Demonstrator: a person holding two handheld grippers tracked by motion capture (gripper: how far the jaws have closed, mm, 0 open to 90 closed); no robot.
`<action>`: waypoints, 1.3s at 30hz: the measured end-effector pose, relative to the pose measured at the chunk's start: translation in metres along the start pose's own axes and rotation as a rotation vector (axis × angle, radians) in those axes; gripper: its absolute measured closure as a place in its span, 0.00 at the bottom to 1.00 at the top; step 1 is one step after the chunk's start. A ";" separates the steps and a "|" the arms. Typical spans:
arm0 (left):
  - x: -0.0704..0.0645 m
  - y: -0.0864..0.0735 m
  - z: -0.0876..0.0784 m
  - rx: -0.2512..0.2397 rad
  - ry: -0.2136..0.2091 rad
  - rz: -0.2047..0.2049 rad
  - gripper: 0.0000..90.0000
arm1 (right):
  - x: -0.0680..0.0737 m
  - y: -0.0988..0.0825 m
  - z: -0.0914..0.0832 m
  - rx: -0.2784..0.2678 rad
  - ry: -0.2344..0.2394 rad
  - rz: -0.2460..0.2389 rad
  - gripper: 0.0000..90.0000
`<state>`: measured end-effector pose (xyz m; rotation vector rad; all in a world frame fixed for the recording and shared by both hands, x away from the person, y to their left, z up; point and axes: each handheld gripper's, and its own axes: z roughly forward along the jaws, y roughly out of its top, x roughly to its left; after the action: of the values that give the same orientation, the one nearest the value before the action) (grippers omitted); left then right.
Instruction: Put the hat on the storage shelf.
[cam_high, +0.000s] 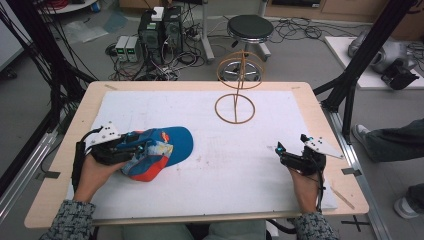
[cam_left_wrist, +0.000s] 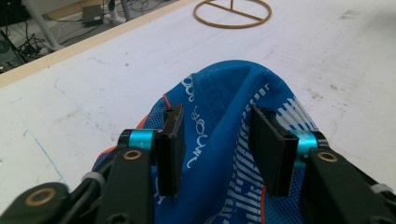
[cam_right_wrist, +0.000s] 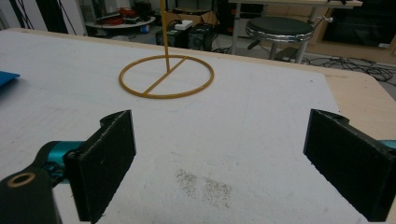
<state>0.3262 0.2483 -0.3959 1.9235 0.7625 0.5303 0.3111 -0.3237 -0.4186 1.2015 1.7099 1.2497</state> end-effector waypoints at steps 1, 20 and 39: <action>0.000 0.000 0.000 0.003 0.000 -0.003 0.65 | 0.000 0.000 0.000 0.000 0.000 0.000 0.09; -0.005 0.002 -0.003 -0.045 -0.060 0.061 0.99 | 0.001 0.000 0.000 0.006 -0.005 -0.008 0.09; -0.007 0.023 -0.006 -0.142 -0.120 0.005 0.99 | -0.001 0.000 0.000 0.008 -0.004 0.006 0.09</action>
<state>0.3237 0.2393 -0.3729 1.8086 0.6263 0.4554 0.3113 -0.3242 -0.4187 1.2141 1.7107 1.2445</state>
